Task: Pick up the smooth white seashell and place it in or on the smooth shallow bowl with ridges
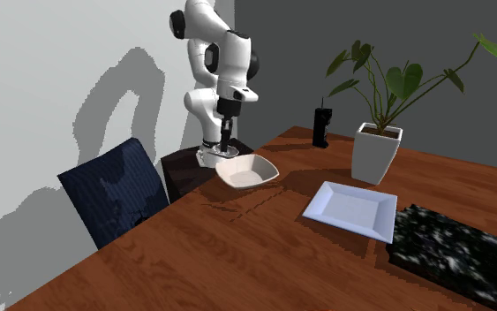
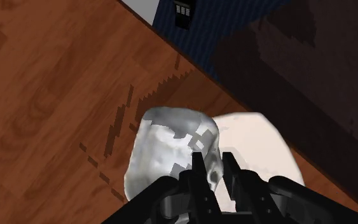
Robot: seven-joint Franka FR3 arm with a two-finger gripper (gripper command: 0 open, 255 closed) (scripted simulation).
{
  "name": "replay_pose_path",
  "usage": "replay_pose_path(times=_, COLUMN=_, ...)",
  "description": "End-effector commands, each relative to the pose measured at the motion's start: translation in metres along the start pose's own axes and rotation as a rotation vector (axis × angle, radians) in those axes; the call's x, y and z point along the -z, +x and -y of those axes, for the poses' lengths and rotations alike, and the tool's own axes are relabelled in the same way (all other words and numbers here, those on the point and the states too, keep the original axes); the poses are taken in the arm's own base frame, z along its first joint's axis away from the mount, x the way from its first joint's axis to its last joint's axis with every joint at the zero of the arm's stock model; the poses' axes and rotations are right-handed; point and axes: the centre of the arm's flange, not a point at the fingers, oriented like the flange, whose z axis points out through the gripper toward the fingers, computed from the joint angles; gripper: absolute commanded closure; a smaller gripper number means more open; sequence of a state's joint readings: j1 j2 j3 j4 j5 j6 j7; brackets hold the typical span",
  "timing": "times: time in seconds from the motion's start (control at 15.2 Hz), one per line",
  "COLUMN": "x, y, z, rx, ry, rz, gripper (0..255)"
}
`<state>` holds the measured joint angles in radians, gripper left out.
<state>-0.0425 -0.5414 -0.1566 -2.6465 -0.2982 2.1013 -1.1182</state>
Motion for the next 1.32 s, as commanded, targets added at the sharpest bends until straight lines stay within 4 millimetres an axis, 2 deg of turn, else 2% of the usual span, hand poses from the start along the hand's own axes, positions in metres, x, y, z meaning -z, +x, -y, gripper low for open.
replay_pose_path(times=0.0, x=0.005, y=0.022, z=0.015, rx=-0.001, ry=0.001, rz=0.000, gripper=255)
replay_pose_path(times=0.2, x=0.015, y=0.056, z=0.034, rx=-0.001, ry=0.001, rz=0.000, gripper=255)
replay_pose_path(times=1.19, x=-0.064, y=0.069, z=0.039, rx=-0.001, ry=0.001, rz=0.000, gripper=255)
replay_pose_path(times=1.25, x=-0.064, y=0.069, z=0.039, rx=-0.001, ry=0.001, rz=0.000, gripper=255)
